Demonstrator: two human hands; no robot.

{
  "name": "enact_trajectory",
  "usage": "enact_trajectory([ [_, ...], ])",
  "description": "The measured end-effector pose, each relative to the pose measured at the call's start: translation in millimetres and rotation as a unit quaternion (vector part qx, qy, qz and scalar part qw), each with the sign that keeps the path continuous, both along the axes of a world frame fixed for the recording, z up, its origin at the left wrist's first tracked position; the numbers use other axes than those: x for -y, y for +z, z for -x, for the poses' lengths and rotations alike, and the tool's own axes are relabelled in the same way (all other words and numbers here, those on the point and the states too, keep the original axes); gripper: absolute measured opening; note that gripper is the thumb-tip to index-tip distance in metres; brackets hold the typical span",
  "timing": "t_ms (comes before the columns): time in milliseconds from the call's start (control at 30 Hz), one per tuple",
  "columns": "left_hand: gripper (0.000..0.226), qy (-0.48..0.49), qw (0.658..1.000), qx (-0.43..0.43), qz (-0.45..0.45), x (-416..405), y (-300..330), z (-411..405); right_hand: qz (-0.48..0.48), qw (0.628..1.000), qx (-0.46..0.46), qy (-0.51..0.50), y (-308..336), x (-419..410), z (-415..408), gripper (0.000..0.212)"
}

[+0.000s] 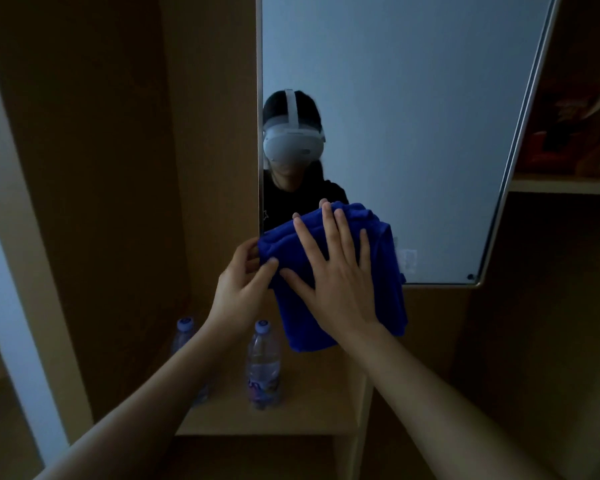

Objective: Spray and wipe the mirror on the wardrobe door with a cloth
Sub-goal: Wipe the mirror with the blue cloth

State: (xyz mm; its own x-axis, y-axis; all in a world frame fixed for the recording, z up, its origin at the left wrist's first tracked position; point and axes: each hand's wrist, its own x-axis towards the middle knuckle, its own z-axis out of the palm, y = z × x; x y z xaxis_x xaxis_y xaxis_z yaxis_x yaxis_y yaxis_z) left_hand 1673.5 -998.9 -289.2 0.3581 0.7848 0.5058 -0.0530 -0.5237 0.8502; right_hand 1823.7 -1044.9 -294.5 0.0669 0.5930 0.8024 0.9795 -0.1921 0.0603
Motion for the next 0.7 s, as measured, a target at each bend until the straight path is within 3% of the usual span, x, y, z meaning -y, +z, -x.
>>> enact_trajectory([
  [133, 0.076, -0.021, 0.998, -0.05, 0.043, 2, -39, 0, -0.017, 1.0, -0.002, 0.012, -6, -1, -4, 0.071],
  [233, 0.09, -0.063, 0.985, -0.053, 0.152, 14, -55, -10, -0.035, 0.999, -0.015, 0.007, -15, -4, -3, 0.069],
  [300, 0.077, -0.098, 0.97, -0.034, 0.218, 20, -60, -16, -0.043, 0.999, -0.022, 0.002, -23, -5, -3, 0.067],
  [467, 0.02, -0.129, 0.956, -0.026, 0.263, 31, -64, -19, -0.043, 0.997, -0.057, 0.016, -47, -1, 1, 0.062],
  [533, 0.018, -0.126, 0.95, -0.024, 0.284, 35, -63, -17, -0.054, 0.993, -0.1, 0.034, -54, 4, 5, 0.054],
  [700, 0.039, -0.166, 0.911, 0.043, 0.374, 43, -58, -5, -0.055, 0.976, -0.183, 0.106, -69, 16, 18, 0.045],
])
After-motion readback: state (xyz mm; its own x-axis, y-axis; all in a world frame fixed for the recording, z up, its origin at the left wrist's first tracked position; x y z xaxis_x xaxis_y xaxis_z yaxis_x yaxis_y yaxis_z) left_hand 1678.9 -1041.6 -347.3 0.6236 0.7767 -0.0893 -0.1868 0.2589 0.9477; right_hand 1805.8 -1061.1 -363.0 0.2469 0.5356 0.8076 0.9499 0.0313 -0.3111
